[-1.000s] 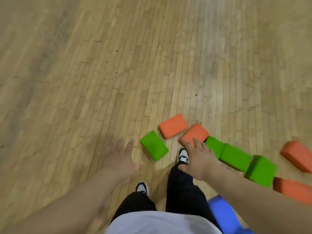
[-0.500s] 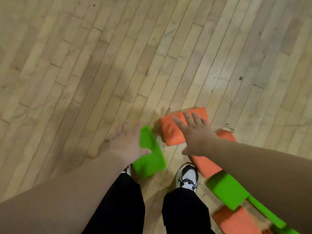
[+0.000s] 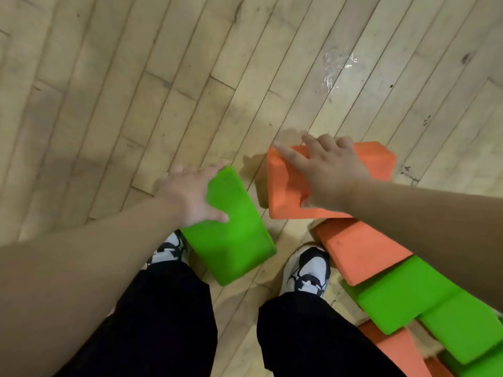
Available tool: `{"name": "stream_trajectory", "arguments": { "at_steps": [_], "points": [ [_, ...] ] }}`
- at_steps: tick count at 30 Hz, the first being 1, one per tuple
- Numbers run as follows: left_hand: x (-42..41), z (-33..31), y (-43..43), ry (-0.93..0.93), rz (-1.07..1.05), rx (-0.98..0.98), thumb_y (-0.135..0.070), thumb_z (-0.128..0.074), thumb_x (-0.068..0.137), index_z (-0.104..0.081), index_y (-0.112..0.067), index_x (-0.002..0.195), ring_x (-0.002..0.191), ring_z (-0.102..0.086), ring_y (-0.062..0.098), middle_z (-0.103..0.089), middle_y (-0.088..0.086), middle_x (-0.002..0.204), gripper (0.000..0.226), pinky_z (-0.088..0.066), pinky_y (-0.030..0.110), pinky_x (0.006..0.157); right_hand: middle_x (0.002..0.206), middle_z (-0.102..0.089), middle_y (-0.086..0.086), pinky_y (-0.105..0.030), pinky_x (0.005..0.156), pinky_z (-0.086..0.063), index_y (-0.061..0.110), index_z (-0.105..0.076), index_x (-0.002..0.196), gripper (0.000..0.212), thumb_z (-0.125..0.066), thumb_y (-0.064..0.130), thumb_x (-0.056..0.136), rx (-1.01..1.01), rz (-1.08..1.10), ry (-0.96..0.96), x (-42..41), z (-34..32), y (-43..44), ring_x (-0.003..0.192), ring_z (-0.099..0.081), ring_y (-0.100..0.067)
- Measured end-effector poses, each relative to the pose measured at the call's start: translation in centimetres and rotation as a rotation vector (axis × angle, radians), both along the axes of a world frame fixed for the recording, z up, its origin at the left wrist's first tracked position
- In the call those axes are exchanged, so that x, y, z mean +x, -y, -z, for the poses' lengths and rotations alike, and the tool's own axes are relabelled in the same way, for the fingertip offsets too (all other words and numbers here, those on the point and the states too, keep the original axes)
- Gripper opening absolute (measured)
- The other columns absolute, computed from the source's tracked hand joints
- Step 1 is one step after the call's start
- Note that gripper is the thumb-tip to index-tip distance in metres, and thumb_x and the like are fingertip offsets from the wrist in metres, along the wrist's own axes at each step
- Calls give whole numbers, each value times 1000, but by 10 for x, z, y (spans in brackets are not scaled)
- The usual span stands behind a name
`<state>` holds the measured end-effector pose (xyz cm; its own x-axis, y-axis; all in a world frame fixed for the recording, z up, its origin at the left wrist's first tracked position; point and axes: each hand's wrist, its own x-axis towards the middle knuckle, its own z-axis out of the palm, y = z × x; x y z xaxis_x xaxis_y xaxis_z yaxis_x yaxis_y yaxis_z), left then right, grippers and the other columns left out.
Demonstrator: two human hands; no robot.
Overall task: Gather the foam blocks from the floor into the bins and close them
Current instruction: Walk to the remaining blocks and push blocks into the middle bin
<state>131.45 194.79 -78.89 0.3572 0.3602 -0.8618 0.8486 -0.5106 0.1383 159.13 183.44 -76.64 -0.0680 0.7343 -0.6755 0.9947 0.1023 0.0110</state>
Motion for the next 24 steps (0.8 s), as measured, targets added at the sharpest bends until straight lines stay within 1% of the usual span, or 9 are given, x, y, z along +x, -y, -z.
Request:
{"name": "stream_trajectory", "arguments": {
  "at_steps": [2, 4, 6, 8, 11, 13, 16, 21, 24],
  "points": [
    [3, -14, 6, 24, -23, -18, -82, -74, 64, 5, -63, 151, 128, -44, 35, -43, 6, 142, 119, -40, 46, 109, 146, -45, -15, -49, 99, -35, 45, 0, 160, 131, -82, 65, 60, 27, 6, -14, -5, -8, 3, 124, -43, -38],
    [2, -34, 11, 63, -103, -84, -68, -77, 75, 2, -62, 153, 122, -52, 33, -37, 5, 134, 112, -45, 41, 104, 131, -49, -12, -51, 102, -35, 48, -6, 158, 120, -81, 57, 64, 26, 34, -40, -13, -19, 4, 119, -43, -37],
    [-4, -63, 16, 114, -186, -87, -63, -76, 81, -1, -60, 155, 117, -54, 29, -31, 1, 124, 105, -46, 38, 101, 128, -43, -12, -52, 105, -36, 51, 0, 156, 117, -79, 57, 71, -38, 85, -70, -20, -38, 4, 118, -44, -38],
    [-16, -104, 18, 131, -251, 12, -66, -73, 81, -4, -60, 156, 115, -53, 28, -33, 2, 122, 102, -46, 39, 101, 128, -39, -12, -48, 99, -44, 52, 9, 156, 119, -78, 59, 75, -118, 225, -139, -29, -70, 2, 113, -51, -37],
    [-43, -177, 22, 108, -275, 157, -69, -67, 83, -1, -59, 156, 117, -50, 33, -38, 8, 129, 99, -44, 43, 103, 130, -41, -10, -48, 92, -48, 54, 16, 154, 117, -72, 66, 77, -82, 460, -207, -55, -145, 0, 113, -52, -36],
    [-61, -231, 17, 75, -298, 186, -71, -62, 86, 6, -59, 155, 122, -46, 34, -40, 10, 135, 98, -42, 46, 106, 131, -43, -8, -49, 92, -45, 55, 17, 153, 111, -64, 70, 79, -37, 522, -204, -77, -205, -2, 116, -51, -34],
    [-91, -316, 6, 40, -373, 226, -72, -58, 88, 12, -59, 154, 125, -43, 31, -41, 8, 139, 97, -39, 44, 104, 126, -47, -3, -49, 96, -43, 55, 17, 154, 106, -58, 70, 81, 1, 584, -205, -111, -302, -11, 112, -51, -31],
    [-142, -451, -13, 78, -524, 328, -74, -56, 88, 12, -59, 154, 119, -46, 27, -44, 5, 133, 96, -42, 41, 98, 117, -45, 0, -42, 94, -43, 54, 15, 155, 106, -60, 59, 80, 61, 546, -243, -160, -447, -38, 106, -48, -23],
    [-165, -518, -13, 101, -593, 392, -73, -54, 90, 15, -57, 155, 125, -43, 28, -41, 8, 140, 95, -38, 41, 104, 117, -44, 0, -39, 92, -48, 57, 13, 154, 105, -62, 56, 79, 65, 481, -327, -186, -506, -59, 104, -53, -24]
  ]
}}
